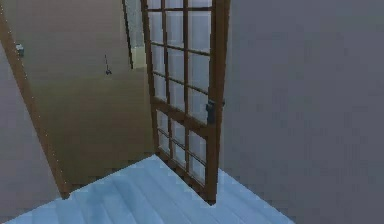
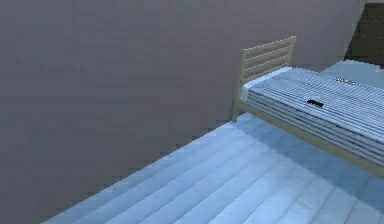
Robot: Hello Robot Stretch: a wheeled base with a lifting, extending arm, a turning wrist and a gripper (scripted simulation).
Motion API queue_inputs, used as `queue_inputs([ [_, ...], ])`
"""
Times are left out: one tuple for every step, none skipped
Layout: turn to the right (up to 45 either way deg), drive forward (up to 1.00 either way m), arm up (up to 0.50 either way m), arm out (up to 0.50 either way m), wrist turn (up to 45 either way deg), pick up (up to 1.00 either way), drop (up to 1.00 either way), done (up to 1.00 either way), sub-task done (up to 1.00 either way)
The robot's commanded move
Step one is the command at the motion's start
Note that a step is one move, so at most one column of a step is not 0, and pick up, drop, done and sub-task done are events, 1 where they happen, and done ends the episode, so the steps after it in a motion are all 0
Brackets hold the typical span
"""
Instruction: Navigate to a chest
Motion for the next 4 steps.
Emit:
queue_inputs([
  [0.0, 0.70, 0.00, 0.00, 0.0, 0.00, 0.00, 0.00, 0.00],
  [-33.0, 0.00, 0.00, 0.00, 0.0, 0.00, 0.00, 0.00, 0.00],
  [0.0, 1.00, 0.00, 0.00, 0.0, 0.00, 0.00, 0.00, 0.00],
  [-6.0, 0.00, 0.00, 0.00, 0.0, 0.00, 0.00, 0.00, 0.00],
])
